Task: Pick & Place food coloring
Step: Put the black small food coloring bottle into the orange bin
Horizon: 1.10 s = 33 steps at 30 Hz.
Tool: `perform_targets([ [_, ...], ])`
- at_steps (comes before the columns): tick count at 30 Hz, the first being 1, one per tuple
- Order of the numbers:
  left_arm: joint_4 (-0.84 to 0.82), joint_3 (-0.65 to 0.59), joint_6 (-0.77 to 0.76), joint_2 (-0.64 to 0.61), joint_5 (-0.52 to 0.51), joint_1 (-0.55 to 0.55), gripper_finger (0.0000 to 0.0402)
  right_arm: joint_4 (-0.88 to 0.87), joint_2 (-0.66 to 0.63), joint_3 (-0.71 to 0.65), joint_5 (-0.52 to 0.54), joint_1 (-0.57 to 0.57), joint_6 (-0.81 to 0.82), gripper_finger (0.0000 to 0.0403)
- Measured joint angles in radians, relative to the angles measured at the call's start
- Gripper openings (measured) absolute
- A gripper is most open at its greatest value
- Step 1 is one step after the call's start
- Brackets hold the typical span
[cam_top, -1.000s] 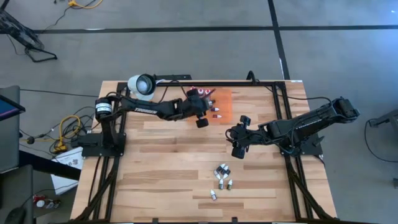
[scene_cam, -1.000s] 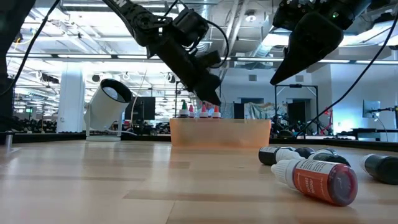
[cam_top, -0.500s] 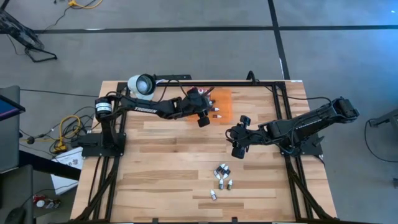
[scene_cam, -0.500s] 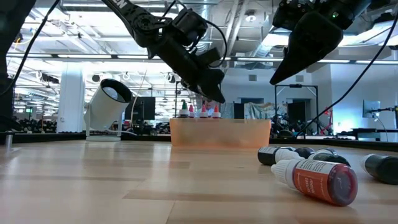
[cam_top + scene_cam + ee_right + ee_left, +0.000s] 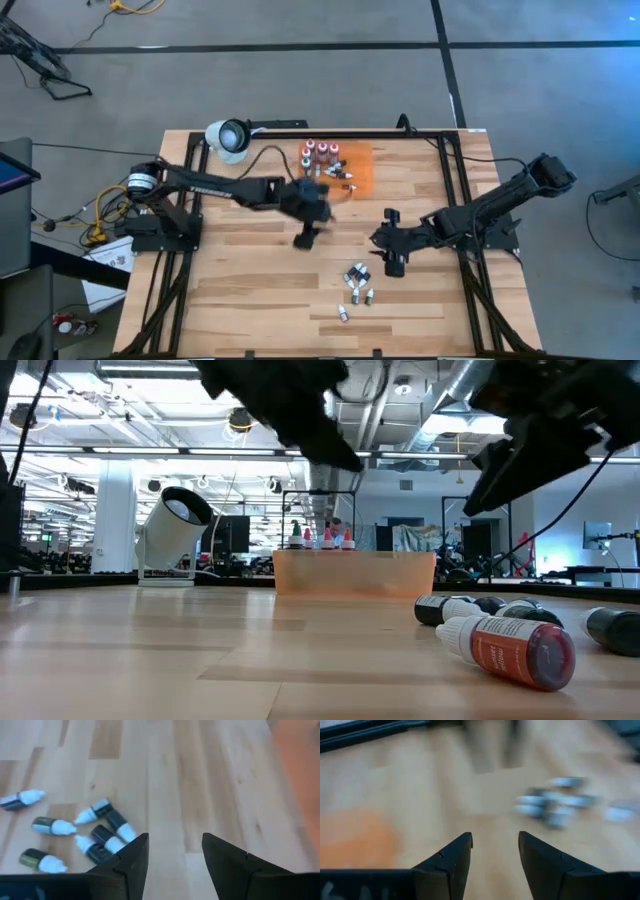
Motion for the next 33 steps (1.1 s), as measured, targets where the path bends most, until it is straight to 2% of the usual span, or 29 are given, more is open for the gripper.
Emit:
perform_targets([
  [5,-0.037,0.000,0.046,-0.006,0.163,-0.141,0.0160,0.119,0.000,-0.038,0.000,0.047,0.003,0.0177],
  [12,0.029,-0.069,0.039,-0.006,0.154,-0.308,0.0160,0.200,0.000,-0.039,0.002,0.107,-0.004,0.0177],
  [21,0.235,-0.216,-0.054,-0.006,-0.007,-0.462,0.0160,0.231,0.000,-0.039,0.016,0.165,-0.003,0.0177],
  [27,0.263,-0.224,-0.090,-0.005,-0.151,-0.529,0.0160,0.255,0.000,-0.038,0.030,0.195,-0.002,0.0177],
  [31,0.291,-0.223,-0.146,0.003,-0.289,-0.571,0.0160,0.275,0.030,-0.037,0.044,0.216,0.012,0.0177],
  [33,0.284,-0.224,-0.192,0.004,-0.407,-0.597,0.0160,0.283,0.065,-0.038,0.043,0.230,0.014,0.0177],
])
